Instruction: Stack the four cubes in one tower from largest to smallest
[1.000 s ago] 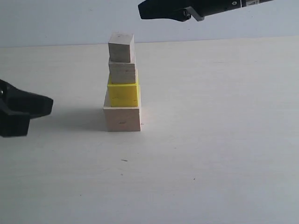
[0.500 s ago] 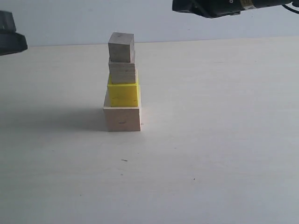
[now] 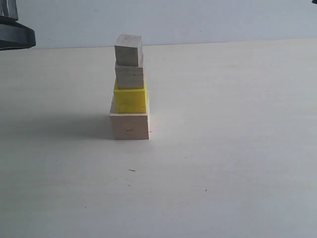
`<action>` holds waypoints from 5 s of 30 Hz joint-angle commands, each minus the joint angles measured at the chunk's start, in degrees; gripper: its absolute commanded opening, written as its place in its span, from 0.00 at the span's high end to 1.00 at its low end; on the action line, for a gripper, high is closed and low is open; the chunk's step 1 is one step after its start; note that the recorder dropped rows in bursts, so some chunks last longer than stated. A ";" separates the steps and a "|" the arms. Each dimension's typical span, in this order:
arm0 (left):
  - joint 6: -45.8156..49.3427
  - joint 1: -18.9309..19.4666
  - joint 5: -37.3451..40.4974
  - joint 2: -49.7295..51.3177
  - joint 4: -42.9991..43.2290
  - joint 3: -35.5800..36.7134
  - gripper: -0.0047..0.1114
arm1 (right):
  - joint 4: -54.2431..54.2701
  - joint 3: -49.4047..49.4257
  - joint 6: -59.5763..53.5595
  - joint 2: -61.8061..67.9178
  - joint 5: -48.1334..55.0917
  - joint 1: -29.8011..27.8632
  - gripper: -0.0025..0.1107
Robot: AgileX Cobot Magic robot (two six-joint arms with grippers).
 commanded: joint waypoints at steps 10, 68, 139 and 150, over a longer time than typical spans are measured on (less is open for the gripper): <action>6.89 0.10 -2.62 0.25 -0.18 -0.39 0.96 | 101.69 0.06 -91.93 3.19 -4.83 -5.56 0.98; 46.95 2.89 4.15 32.22 -36.18 -14.40 0.96 | 163.74 -6.78 -126.62 12.54 4.75 1.44 0.98; 49.31 2.89 10.91 32.22 -35.65 -15.12 0.96 | 155.05 -11.31 -114.44 10.13 7.64 4.80 0.98; 49.31 2.89 10.91 32.22 -35.29 -15.12 0.96 | 155.05 -11.31 -114.58 10.13 8.59 5.57 0.98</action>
